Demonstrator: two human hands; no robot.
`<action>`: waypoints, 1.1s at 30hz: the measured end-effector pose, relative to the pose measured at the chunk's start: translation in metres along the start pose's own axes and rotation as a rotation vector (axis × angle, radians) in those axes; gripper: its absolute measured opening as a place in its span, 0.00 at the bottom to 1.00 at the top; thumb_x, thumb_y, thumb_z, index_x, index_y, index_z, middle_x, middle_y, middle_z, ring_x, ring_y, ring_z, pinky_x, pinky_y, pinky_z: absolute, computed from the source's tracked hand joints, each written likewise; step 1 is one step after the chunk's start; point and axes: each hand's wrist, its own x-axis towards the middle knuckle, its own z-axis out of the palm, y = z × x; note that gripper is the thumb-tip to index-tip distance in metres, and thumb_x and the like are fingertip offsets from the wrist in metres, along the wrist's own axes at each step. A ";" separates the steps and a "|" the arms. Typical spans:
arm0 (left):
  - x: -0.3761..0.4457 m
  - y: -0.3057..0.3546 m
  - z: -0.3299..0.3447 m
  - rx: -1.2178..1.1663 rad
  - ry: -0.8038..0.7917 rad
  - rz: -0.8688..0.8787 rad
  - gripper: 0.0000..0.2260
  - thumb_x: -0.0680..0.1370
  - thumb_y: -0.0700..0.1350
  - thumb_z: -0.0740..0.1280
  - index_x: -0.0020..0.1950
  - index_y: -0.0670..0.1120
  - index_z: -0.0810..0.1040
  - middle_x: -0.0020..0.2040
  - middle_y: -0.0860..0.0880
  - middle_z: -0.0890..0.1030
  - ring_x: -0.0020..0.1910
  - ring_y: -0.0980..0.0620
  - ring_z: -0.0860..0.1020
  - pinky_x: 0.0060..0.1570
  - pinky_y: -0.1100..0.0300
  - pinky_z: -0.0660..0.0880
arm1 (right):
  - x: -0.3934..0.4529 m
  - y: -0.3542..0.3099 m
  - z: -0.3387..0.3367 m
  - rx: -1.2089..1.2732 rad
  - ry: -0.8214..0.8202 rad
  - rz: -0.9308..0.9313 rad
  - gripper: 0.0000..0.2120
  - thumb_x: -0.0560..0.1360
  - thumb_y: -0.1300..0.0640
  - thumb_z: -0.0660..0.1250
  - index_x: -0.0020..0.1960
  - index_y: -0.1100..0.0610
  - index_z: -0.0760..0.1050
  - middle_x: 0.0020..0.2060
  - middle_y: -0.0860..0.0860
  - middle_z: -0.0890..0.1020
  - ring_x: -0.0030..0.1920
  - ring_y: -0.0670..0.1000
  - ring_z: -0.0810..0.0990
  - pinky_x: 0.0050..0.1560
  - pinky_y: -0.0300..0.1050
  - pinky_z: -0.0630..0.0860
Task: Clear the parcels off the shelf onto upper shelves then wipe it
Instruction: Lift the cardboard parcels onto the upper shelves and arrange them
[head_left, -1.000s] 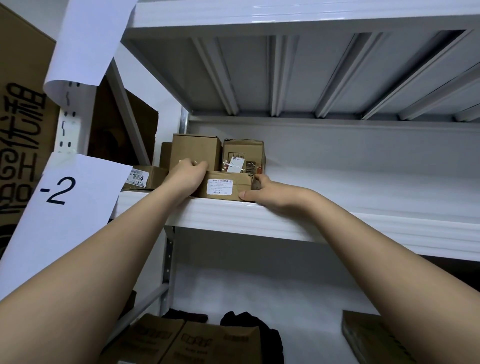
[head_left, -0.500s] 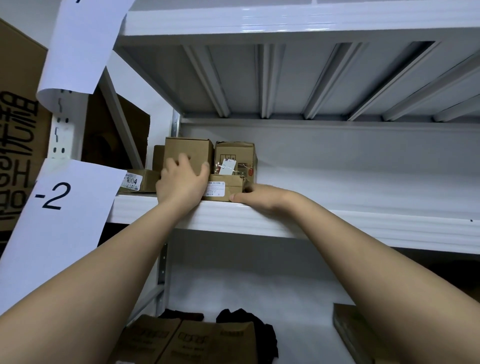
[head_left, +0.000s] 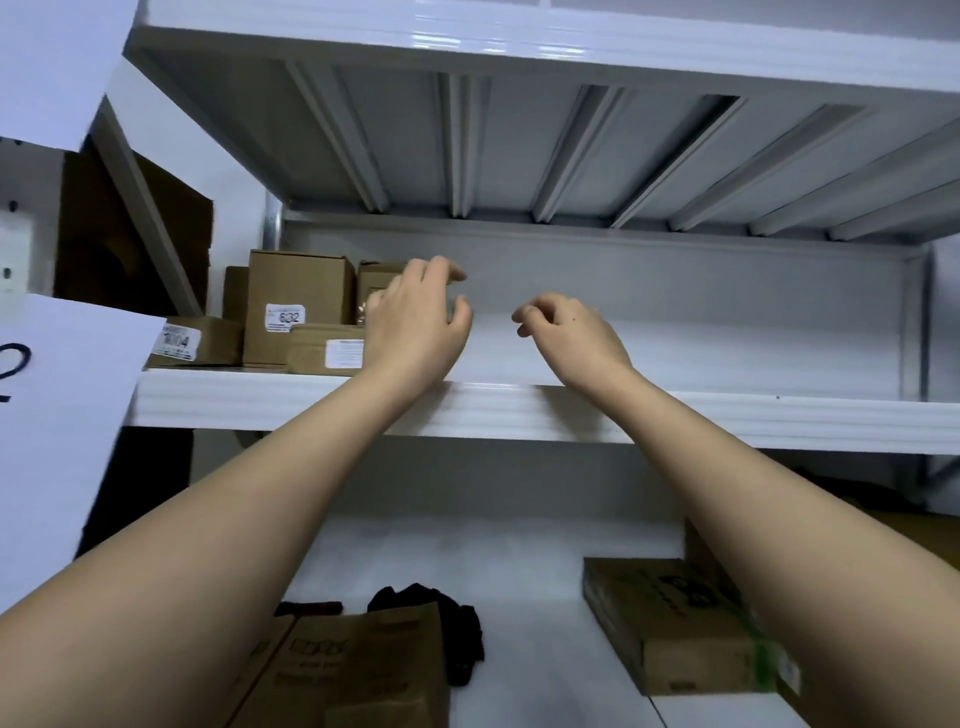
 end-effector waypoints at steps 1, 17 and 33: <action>-0.002 0.012 0.005 -0.034 -0.001 0.016 0.14 0.79 0.45 0.58 0.63 0.48 0.72 0.60 0.47 0.75 0.60 0.46 0.73 0.58 0.51 0.65 | -0.005 0.006 -0.007 0.001 0.024 0.008 0.15 0.78 0.50 0.53 0.53 0.50 0.78 0.49 0.48 0.83 0.52 0.54 0.78 0.54 0.51 0.75; -0.073 0.178 0.104 -0.179 0.042 0.221 0.20 0.74 0.48 0.54 0.63 0.46 0.74 0.58 0.47 0.76 0.58 0.47 0.75 0.58 0.51 0.65 | -0.084 0.149 -0.098 -0.009 0.331 -0.055 0.14 0.77 0.59 0.55 0.54 0.53 0.77 0.50 0.45 0.81 0.54 0.48 0.75 0.57 0.51 0.72; -0.235 0.239 0.227 -0.108 -0.216 0.222 0.24 0.74 0.46 0.59 0.70 0.44 0.66 0.69 0.44 0.68 0.68 0.47 0.67 0.65 0.50 0.64 | -0.196 0.312 -0.057 -0.082 0.203 -0.013 0.12 0.78 0.61 0.58 0.58 0.54 0.74 0.54 0.48 0.76 0.55 0.46 0.73 0.55 0.42 0.70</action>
